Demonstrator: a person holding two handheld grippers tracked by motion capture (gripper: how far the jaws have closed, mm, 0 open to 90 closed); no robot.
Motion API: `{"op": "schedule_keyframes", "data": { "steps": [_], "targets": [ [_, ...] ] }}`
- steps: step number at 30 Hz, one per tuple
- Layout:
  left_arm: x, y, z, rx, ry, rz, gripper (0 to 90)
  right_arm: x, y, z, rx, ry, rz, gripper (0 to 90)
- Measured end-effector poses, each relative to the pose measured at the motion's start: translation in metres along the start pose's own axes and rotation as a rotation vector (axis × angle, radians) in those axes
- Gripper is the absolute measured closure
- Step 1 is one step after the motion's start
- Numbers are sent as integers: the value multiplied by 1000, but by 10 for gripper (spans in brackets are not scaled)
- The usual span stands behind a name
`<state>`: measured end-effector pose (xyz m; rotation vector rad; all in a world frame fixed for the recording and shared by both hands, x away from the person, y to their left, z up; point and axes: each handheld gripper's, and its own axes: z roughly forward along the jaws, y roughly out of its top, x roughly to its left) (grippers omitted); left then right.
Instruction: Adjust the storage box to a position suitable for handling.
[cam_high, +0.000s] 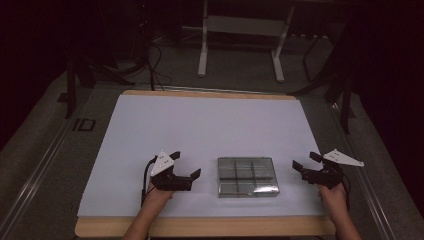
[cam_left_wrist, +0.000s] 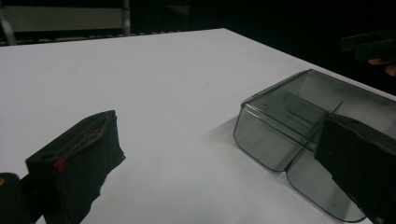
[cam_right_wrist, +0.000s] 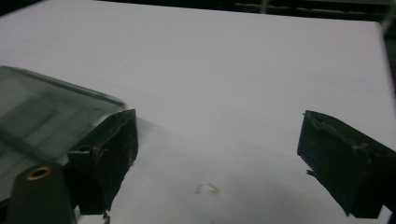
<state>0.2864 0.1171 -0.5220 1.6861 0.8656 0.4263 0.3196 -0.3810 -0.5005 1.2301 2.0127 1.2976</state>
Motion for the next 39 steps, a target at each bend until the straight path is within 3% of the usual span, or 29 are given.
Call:
{"op": "schedule_keyframes", "data": {
  "steps": [5,10,12,15,17,19,21,29,34,39],
  "targets": [
    [-5,1,4,23,-36,38,11,12,-2,5,29,49,-113,117],
    [-11,1,9,70,-63,80,12,21,-6,10,68,102,-176,144],
    [-14,0,12,90,-80,101,90,24,-9,12,75,110,-199,183],
    [-17,-1,14,114,-107,134,142,27,-12,14,77,129,-218,234],
    [-19,-1,15,122,-129,136,154,28,-13,14,81,148,-230,302],
    [-21,-1,16,129,-152,156,234,30,-15,14,90,171,-255,349],
    [-23,-2,17,144,-177,172,286,31,-18,14,100,196,-262,438],
    [-32,-4,24,213,-254,199,494,33,-26,15,137,259,-270,592],
    [-34,-5,29,252,-269,215,624,35,-30,17,170,294,-271,686],
    [-36,-8,34,311,-263,268,765,36,-32,16,175,310,-270,812]
  ]
}}
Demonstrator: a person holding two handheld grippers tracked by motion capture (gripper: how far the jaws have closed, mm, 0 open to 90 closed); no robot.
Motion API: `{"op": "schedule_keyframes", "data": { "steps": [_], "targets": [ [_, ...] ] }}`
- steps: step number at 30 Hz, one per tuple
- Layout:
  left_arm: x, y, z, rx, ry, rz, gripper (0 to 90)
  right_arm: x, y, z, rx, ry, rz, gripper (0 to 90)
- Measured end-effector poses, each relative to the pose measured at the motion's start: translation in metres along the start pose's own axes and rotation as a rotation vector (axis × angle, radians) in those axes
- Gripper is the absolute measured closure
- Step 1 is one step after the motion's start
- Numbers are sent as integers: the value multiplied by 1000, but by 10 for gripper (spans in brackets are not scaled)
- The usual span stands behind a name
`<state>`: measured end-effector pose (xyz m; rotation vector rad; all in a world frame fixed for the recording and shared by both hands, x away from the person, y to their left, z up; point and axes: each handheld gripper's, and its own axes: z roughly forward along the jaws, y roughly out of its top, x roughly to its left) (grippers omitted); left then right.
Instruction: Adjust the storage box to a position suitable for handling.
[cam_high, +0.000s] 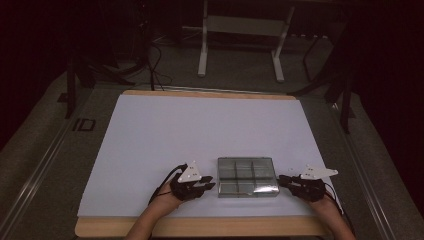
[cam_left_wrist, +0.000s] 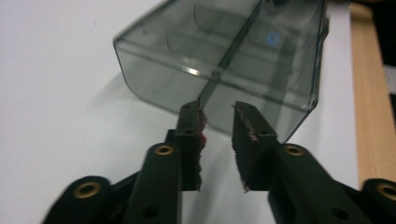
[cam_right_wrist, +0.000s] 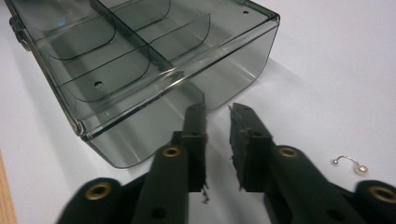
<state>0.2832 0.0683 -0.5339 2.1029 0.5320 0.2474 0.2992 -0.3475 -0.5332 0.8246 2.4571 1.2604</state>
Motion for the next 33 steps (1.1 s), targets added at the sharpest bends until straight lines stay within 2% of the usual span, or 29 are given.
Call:
{"op": "schedule_keyframes", "data": {
  "steps": [3,6,10,16,22,33],
  "targets": [
    [-1,1,3,25,2,12,814,0,0,-2,-10,13,5,869],
    [-3,3,5,14,-16,9,845,1,0,-2,-1,25,0,892],
    [-2,3,7,21,-15,14,892,3,0,-1,9,36,-6,895],
    [-3,7,9,24,-19,35,900,3,0,0,9,41,-7,895],
    [-2,9,9,4,-13,25,900,4,0,1,6,42,-7,895],
    [-1,9,9,6,-19,23,900,6,5,-2,-19,55,-13,897]
  ]
}}
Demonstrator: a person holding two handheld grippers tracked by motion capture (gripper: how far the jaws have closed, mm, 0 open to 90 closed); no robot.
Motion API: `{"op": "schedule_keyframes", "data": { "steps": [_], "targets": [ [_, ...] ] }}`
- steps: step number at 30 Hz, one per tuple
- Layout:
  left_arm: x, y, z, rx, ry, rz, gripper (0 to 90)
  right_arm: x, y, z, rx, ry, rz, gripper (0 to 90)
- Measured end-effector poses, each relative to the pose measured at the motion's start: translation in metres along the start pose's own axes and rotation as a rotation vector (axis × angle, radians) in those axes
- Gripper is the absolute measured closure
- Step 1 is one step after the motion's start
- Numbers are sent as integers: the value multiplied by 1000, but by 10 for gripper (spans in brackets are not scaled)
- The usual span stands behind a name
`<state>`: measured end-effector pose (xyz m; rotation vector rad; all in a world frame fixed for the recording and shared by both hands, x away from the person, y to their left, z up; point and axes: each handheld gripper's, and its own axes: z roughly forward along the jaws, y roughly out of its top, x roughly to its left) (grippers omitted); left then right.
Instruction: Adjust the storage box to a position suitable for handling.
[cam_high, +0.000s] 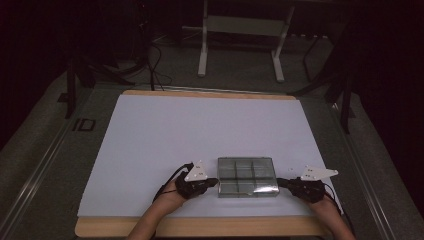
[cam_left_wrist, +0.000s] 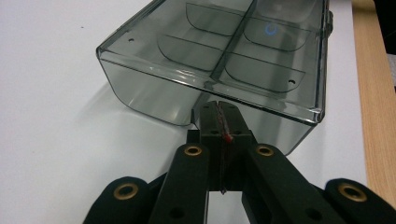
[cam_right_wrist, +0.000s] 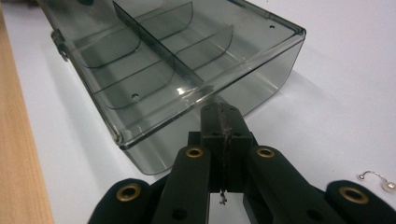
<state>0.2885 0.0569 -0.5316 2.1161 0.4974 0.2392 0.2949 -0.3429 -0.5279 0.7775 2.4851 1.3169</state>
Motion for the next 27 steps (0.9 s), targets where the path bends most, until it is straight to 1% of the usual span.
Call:
{"op": "schedule_keyframes", "data": {
  "steps": [2,3,5,8,9,14,18,23,27],
  "targets": [
    [1,0,0,0,-4,-4,900,1,1,-1,-2,-5,-5,897],
    [0,0,0,2,-3,1,900,1,2,-2,-5,-6,-6,898],
    [0,1,-1,-4,-2,-3,900,1,3,-3,-13,1,1,898],
    [1,2,-2,-12,-7,-7,900,2,4,-4,-4,-3,-12,898],
    [0,3,-2,-3,-4,2,900,1,3,-4,-6,4,-4,899],
    [-1,4,-2,4,4,11,900,1,2,-4,-10,11,0,900],
    [-1,4,-2,4,5,7,900,0,2,-4,-9,24,0,900],
    [-1,4,-2,7,4,9,900,1,2,-4,-7,22,-8,900],
    [-1,5,-2,9,7,13,900,0,1,-5,-10,29,-5,900]
  ]
}}
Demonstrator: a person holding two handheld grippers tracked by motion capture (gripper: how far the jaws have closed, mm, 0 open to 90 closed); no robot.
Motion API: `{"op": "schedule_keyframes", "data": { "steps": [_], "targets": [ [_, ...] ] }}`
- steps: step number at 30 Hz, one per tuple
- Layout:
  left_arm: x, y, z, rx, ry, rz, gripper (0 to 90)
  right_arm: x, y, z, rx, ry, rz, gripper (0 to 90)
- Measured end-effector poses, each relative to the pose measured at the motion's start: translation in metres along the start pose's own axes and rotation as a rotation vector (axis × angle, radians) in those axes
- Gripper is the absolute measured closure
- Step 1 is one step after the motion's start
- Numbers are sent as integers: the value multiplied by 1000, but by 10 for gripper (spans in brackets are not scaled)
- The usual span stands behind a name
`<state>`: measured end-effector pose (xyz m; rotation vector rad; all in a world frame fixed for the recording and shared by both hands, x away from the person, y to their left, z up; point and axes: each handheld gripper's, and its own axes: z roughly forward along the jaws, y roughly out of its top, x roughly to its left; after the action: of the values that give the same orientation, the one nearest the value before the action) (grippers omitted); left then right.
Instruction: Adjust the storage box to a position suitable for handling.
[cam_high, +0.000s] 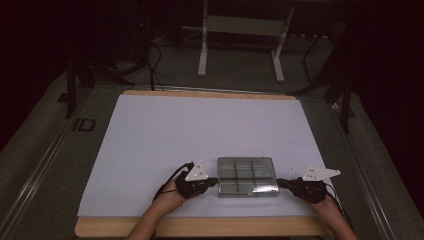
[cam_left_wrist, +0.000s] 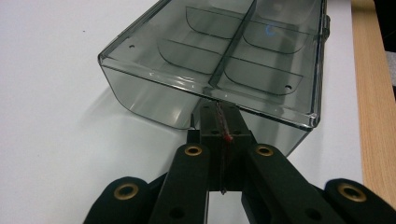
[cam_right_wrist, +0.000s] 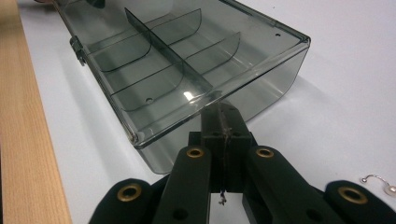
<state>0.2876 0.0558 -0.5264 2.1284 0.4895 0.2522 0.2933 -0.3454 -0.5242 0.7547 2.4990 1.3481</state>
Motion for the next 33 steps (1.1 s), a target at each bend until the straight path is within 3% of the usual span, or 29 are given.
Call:
{"op": "schedule_keyframes", "data": {
  "steps": [4,5,6,7,10,12,15,17,25,33],
  "targets": [
    [0,0,0,0,-2,-1,900,0,-1,-1,0,8,-4,900],
    [0,0,-1,-19,-20,-6,900,0,-1,-1,-3,13,-2,900],
    [-1,1,-2,-39,-34,-17,900,-1,-1,-1,-19,29,-2,900],
    [-3,5,-2,-33,-22,6,900,0,0,-4,-46,51,1,900],
    [-2,8,-2,-25,-9,12,900,2,6,-2,-24,16,-18,900],
    [-1,8,-2,-27,3,11,836,2,9,-1,-17,0,-23,893],
    [1,9,-2,-34,38,3,713,0,11,-1,-22,-33,-15,737],
    [1,9,-2,-35,46,7,656,-3,10,-2,-31,-42,-5,717],
    [4,14,-3,-51,50,12,645,-3,14,-2,-42,-47,-21,705],
    [5,18,-5,-67,50,26,646,-5,18,-3,-75,-44,-7,700]
  ]
}}
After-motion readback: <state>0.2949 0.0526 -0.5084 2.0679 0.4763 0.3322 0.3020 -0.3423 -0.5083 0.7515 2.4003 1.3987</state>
